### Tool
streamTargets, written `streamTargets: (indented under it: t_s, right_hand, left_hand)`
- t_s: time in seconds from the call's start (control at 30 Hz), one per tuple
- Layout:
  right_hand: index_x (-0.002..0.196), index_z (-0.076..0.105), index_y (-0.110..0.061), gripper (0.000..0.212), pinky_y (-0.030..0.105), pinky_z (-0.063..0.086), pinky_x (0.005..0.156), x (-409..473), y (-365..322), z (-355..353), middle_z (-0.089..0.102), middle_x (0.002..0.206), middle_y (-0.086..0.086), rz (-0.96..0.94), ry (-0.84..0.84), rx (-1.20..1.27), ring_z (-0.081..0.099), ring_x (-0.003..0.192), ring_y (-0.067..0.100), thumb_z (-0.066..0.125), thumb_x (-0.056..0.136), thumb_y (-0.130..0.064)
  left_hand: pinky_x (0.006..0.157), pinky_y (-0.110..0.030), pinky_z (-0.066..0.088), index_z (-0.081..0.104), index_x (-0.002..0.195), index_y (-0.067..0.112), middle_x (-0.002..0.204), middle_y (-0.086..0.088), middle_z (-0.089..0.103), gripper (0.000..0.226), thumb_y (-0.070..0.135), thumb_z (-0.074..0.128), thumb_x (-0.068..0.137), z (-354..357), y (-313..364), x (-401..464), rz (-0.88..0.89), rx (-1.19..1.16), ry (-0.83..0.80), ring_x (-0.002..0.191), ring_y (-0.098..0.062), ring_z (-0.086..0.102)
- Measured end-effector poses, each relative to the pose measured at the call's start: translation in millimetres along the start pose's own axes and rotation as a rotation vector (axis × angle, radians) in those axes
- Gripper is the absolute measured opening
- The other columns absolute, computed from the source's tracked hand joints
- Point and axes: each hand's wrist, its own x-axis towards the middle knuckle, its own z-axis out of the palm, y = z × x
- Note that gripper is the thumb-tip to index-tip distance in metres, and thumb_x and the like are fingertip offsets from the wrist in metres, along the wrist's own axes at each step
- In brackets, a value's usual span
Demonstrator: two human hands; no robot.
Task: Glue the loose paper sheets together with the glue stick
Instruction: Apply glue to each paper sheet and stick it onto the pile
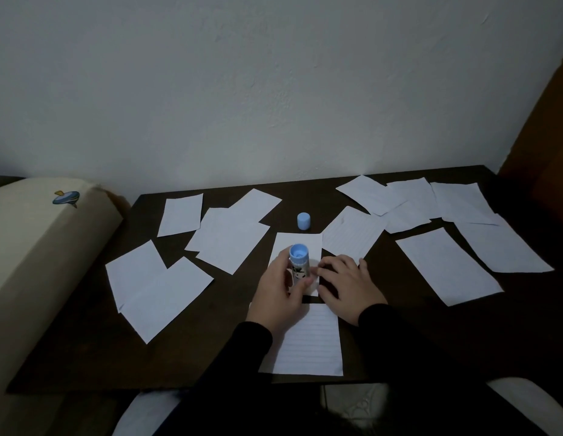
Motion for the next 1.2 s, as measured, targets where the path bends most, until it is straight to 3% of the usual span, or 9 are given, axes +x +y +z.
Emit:
streamTargets:
  t_s: [0.17, 0.3, 0.6, 0.87, 0.97, 1.1, 1.2]
  right_hand:
    - [0.141, 0.04, -0.039, 0.044, 0.053, 0.007, 0.116, -1, 0, 1, 0.033, 0.141, -0.015, -0.003, -0.008, 0.001, 0.02, 0.135, 0.011, 0.038, 0.097, -0.042]
    - [0.14, 0.041, -0.038, 0.043, 0.053, 0.007, 0.116, -1, 1, 1, 0.034, 0.14, -0.015, 0.001, -0.001, 0.013, 0.02, 0.135, 0.011, 0.038, 0.097, -0.041]
    - [0.141, 0.041, -0.036, 0.042, 0.052, 0.008, 0.116, -2, -3, -2, 0.033, 0.141, -0.013, -0.01, -0.013, 0.003, 0.02, 0.136, 0.012, 0.036, 0.099, -0.039]
    - [0.142, 0.038, -0.036, 0.043, 0.054, 0.001, 0.117, 0, -3, -1, 0.024, 0.151, -0.012, -0.011, -0.033, -0.019, 0.011, 0.142, 0.012, 0.035, 0.099, -0.038]
    - [0.141, 0.038, -0.038, 0.042, 0.053, -0.003, 0.116, -1, -2, -1, 0.025, 0.152, -0.015, -0.017, -0.035, 0.001, 0.01, 0.142, 0.011, 0.035, 0.1, -0.038]
    - [0.139, 0.042, -0.037, 0.04, 0.048, 0.002, 0.117, -5, -1, -2, 0.037, 0.141, -0.015, -0.068, 0.032, 0.038, 0.021, 0.135, 0.008, 0.038, 0.099, -0.041]
    - [0.141, 0.037, -0.039, 0.043, 0.051, 0.004, 0.118, -1, -1, -2, 0.031, 0.144, -0.013, -0.017, 0.035, 0.031, 0.018, 0.138, 0.01, 0.038, 0.098, -0.044]
  left_hand:
    - [0.086, -0.007, 0.035, 0.042, 0.136, 0.033, 0.122, 0.023, 0.049, 0.052, 0.02, 0.064, 0.09, -7, -14, 0, -0.049, -0.012, 0.051, 0.107, 0.012, 0.047]
    - [0.098, -0.025, 0.041, 0.043, 0.136, 0.03, 0.128, 0.016, 0.052, 0.051, 0.02, 0.064, 0.09, -14, -22, 3, -0.088, -0.037, 0.102, 0.118, -0.003, 0.048]
    - [0.099, -0.027, 0.039, 0.036, 0.14, 0.03, 0.127, 0.015, 0.045, 0.055, 0.017, 0.061, 0.093, -24, -34, 2, -0.18, -0.135, 0.228, 0.117, -0.004, 0.043]
    - [0.094, -0.027, 0.039, 0.02, 0.147, 0.027, 0.124, 0.009, 0.043, 0.061, 0.026, 0.054, 0.097, -38, -37, 2, -0.326, -0.446, 0.576, 0.115, -0.009, 0.044]
    - [0.095, -0.027, 0.04, 0.022, 0.147, 0.027, 0.125, 0.009, 0.042, 0.062, 0.027, 0.056, 0.096, -38, -38, 3, -0.337, -0.469, 0.577, 0.117, -0.01, 0.043]
    - [0.086, -0.021, 0.043, 0.027, 0.143, 0.024, 0.123, 0.008, 0.046, 0.059, 0.025, 0.06, 0.094, -34, -36, 2, -0.318, -0.443, 0.519, 0.114, -0.007, 0.045]
    - [0.088, -0.025, 0.045, 0.029, 0.139, 0.026, 0.122, 0.007, 0.047, 0.057, 0.025, 0.062, 0.093, -33, -32, 5, -0.322, -0.4, 0.487, 0.112, -0.008, 0.046]
